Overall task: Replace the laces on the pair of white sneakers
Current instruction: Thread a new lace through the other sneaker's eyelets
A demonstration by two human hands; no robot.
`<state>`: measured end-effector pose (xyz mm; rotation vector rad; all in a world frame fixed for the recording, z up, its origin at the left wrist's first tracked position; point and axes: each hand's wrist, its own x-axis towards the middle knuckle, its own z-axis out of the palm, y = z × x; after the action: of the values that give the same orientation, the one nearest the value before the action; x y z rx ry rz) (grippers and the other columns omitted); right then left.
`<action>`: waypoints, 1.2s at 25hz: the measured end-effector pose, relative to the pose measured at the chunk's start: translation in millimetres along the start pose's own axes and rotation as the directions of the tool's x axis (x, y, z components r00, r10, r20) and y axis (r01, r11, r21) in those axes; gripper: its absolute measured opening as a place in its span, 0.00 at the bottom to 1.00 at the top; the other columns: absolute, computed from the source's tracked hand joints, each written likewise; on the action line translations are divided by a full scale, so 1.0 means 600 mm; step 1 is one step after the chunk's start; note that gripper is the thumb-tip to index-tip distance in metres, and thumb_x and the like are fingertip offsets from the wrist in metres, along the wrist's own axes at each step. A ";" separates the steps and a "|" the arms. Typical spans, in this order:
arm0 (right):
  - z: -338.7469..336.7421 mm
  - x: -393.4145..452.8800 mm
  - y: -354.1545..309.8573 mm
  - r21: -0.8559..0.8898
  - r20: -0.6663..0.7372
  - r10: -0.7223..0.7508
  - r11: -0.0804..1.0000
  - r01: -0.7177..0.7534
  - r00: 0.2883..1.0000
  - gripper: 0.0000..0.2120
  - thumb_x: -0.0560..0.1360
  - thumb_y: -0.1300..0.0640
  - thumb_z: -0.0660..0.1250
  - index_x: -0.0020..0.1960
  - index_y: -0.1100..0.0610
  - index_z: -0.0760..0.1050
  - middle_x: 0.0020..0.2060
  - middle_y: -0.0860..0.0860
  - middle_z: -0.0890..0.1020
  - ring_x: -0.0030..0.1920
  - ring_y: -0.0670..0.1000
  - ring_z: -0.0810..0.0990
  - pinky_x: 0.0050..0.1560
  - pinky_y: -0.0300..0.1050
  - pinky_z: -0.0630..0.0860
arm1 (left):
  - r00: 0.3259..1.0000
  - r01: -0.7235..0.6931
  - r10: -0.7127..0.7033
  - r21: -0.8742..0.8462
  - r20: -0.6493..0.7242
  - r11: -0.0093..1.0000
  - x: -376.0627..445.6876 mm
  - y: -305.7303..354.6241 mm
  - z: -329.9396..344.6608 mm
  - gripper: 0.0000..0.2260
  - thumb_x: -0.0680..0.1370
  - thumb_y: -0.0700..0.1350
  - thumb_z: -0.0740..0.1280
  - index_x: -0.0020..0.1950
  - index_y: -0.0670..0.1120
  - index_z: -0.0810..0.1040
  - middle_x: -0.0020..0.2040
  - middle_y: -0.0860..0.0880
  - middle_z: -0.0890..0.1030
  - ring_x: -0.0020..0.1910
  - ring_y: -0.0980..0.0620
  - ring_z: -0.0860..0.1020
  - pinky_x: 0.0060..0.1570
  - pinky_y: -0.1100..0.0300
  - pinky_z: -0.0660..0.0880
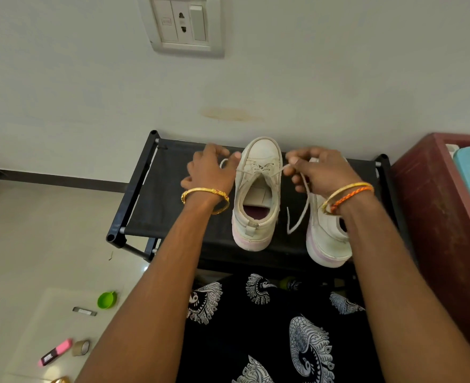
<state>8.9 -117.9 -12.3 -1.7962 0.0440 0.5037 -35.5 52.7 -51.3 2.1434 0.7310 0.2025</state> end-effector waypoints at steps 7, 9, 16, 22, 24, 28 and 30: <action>0.009 -0.015 -0.047 0.609 0.243 -0.232 0.792 0.038 0.942 0.13 0.76 0.74 0.56 0.51 0.63 0.76 0.44 0.55 0.84 0.47 0.50 0.84 0.48 0.41 0.81 | 0.885 0.244 0.138 -0.694 0.445 0.678 -0.057 0.089 -0.013 0.15 0.82 0.54 0.53 0.53 0.44 0.72 0.39 0.46 0.80 0.34 0.50 0.81 0.36 0.60 0.74; 0.005 -0.003 -0.040 0.580 0.057 -0.273 0.792 0.191 0.960 0.10 0.75 0.72 0.61 0.49 0.62 0.77 0.42 0.53 0.85 0.46 0.49 0.84 0.48 0.42 0.81 | 0.777 0.288 0.172 -0.585 0.605 0.758 -0.061 0.084 -0.020 0.18 0.81 0.56 0.53 0.52 0.44 0.75 0.32 0.47 0.78 0.29 0.49 0.78 0.31 0.61 0.73; -0.014 0.027 0.003 0.415 -0.255 -0.069 0.893 0.174 0.964 0.06 0.72 0.68 0.69 0.44 0.59 0.81 0.44 0.57 0.84 0.44 0.52 0.84 0.44 0.41 0.80 | 0.898 0.042 0.166 -0.455 0.407 0.890 -0.030 0.041 -0.040 0.09 0.78 0.46 0.65 0.40 0.45 0.80 0.23 0.55 0.73 0.20 0.60 0.67 0.21 0.70 0.64; -0.019 0.040 0.028 0.401 -0.354 0.013 0.905 0.139 0.935 0.05 0.72 0.67 0.70 0.45 0.60 0.81 0.44 0.58 0.83 0.42 0.51 0.85 0.43 0.40 0.80 | 0.948 -0.035 0.131 -0.313 0.291 0.949 -0.015 0.020 -0.034 0.09 0.79 0.35 0.61 0.52 0.42 0.80 0.40 0.50 0.83 0.32 0.59 0.80 0.29 0.68 0.75; -0.018 0.042 0.029 0.367 -0.383 0.002 0.918 0.151 0.924 0.05 0.72 0.67 0.70 0.47 0.61 0.81 0.44 0.58 0.83 0.43 0.52 0.85 0.43 0.41 0.81 | 0.985 -0.012 0.068 -0.329 0.158 0.944 -0.013 0.019 -0.032 0.06 0.77 0.36 0.66 0.49 0.44 0.81 0.39 0.50 0.83 0.32 0.59 0.81 0.28 0.68 0.75; -0.019 0.040 0.033 0.213 -0.491 -0.011 0.968 0.132 0.871 0.09 0.72 0.65 0.69 0.52 0.60 0.80 0.39 0.54 0.83 0.37 0.48 0.83 0.45 0.44 0.82 | 0.998 0.016 -0.038 -0.393 -0.050 0.919 -0.011 0.022 -0.037 0.03 0.70 0.43 0.75 0.40 0.47 0.82 0.34 0.52 0.83 0.29 0.59 0.80 0.27 0.70 0.72; -0.016 0.029 0.029 -0.090 -0.579 -0.167 0.986 0.141 0.798 0.14 0.73 0.65 0.65 0.58 0.58 0.77 0.42 0.50 0.78 0.39 0.47 0.79 0.45 0.34 0.77 | 1.000 -0.002 -0.004 -0.363 -0.015 0.932 -0.011 0.021 -0.036 0.03 0.70 0.43 0.75 0.40 0.48 0.82 0.35 0.53 0.83 0.30 0.61 0.79 0.28 0.71 0.72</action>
<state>22.4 -127.9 -32.5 -1.9181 0.3147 -0.1881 -43.9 57.6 -27.4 1.7900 0.6467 0.3281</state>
